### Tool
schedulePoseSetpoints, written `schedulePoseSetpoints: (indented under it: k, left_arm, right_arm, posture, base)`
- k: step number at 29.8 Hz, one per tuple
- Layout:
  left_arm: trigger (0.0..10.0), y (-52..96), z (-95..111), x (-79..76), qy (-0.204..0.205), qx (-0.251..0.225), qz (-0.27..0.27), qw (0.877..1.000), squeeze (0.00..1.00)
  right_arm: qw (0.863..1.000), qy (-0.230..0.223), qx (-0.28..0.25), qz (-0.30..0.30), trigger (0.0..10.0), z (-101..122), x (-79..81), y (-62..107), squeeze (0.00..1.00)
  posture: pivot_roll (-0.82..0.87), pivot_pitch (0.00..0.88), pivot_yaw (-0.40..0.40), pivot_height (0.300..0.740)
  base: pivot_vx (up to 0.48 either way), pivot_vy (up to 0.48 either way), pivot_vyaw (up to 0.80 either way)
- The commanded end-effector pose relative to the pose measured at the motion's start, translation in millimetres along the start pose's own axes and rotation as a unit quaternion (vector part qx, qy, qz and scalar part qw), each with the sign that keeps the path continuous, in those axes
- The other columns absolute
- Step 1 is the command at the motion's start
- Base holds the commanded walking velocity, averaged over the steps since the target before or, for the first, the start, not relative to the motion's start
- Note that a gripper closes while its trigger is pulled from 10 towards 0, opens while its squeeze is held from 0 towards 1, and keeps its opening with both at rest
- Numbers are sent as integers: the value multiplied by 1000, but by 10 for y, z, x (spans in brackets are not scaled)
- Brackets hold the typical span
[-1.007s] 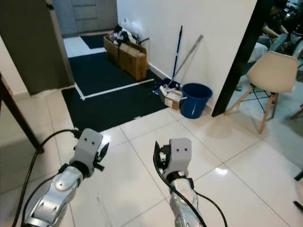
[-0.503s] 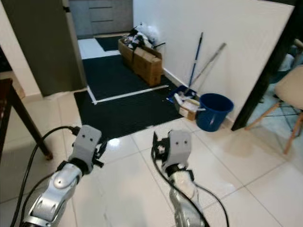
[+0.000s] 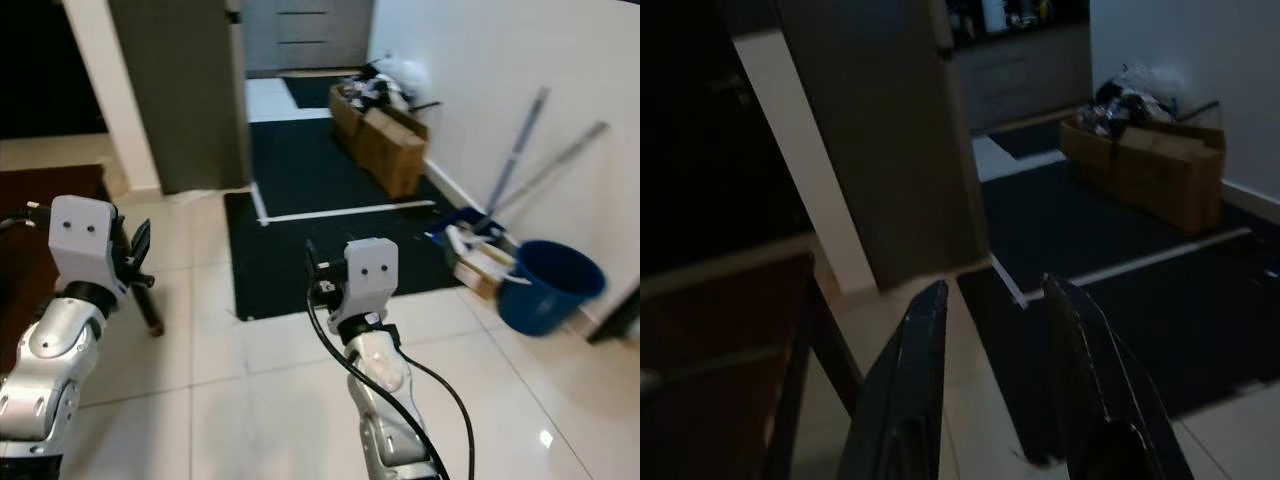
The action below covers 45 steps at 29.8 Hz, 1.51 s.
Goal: Setting the table
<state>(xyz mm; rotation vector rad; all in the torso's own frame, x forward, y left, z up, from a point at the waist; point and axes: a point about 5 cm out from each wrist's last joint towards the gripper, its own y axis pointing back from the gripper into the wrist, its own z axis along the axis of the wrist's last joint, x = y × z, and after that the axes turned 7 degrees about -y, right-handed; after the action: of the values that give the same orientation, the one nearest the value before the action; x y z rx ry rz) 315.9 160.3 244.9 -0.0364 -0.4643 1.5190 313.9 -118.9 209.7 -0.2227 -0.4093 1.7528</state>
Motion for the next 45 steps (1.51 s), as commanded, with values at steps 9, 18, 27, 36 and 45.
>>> schedulePoseSetpoints:
  k: [9,18,27,36,45]
  left_arm:
    - [10000,43,12,-168,9,14,-36,999,0]
    - [10000,28,52,-208,7,12,-50,999,0]
    - [10000,28,77,-275,7,8,-73,997,0]
    - [10000,64,78,-328,23,14,-94,995,0]
    - [10000,76,84,-330,30,11,-96,995,0]
  right_arm:
    - [999,-19,19,-20,10000,-32,-60,54,0]
    - [999,-24,21,-33,10000,-36,-99,57,0]
    - [998,-22,26,-45,10000,-52,-146,64,0]
    - [998,-17,30,-45,10000,-61,-155,66,0]
    - [998,-18,32,-43,10000,-67,-145,61,0]
  posture:
    - [48,79,80,740]
    - [52,82,86,740]
    - [47,81,89,740]
    - [46,81,91,740]
    - [47,82,90,740]
  base:
    - [480,0,167]
    - [480,0,0]
    - [480,0,0]
    - [187,0,0]
    - [0,0,439]
